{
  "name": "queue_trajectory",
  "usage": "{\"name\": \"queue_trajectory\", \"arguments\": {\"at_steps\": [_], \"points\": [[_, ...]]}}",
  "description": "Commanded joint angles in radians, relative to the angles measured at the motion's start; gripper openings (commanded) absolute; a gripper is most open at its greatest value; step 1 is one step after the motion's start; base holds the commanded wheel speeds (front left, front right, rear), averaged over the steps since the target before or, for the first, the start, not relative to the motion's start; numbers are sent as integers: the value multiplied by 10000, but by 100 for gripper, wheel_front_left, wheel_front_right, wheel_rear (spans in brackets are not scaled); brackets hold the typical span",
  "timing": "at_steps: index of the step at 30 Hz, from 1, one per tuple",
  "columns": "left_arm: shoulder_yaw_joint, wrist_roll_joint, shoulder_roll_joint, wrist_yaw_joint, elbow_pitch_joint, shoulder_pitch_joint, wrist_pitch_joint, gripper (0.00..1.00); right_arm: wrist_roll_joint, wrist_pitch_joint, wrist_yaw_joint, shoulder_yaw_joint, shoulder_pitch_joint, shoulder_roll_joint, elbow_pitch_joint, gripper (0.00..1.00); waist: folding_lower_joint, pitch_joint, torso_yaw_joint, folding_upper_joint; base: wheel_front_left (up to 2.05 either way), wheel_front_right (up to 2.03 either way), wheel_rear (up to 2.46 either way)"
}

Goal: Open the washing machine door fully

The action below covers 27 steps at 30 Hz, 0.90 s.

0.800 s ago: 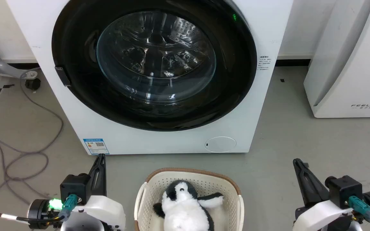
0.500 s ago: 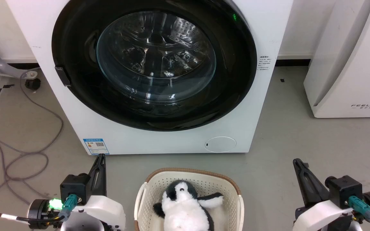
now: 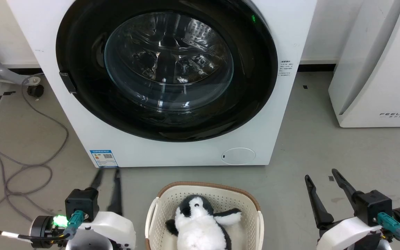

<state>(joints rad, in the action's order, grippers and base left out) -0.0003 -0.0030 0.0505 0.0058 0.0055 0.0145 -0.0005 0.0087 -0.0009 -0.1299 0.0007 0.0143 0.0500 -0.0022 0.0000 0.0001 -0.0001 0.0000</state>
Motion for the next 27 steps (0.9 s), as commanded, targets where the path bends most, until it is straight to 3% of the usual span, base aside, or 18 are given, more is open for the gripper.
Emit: {"name": "queue_trajectory", "arguments": {"at_steps": [1, 25, 26, 27], "points": [[-32, -35, 0, 56, 8, 1, -70, 100, 77, -70, 0, -38, 6, 0, -30, 100, 0, 6, -1, 0, 0, 0, 0], [-260, -254, -1, 412, 29, -9, -550, 100, 1605, -549, -2, -267, 27, 1, -295, 100, 0, 45, 22, 0, 0, 0, 0], [-270, -265, -1, 429, 29, -10, -571, 100, 1732, -570, -2, -272, 27, 1, -295, 76, 0, 47, 23, 0, 0, 0, 0], [-279, -276, -1, 445, 30, -12, -592, 100, 1880, -591, -2, -287, 23, 1, -299, 8, 0, 49, 25, 0, 0, 0, 0]]}}
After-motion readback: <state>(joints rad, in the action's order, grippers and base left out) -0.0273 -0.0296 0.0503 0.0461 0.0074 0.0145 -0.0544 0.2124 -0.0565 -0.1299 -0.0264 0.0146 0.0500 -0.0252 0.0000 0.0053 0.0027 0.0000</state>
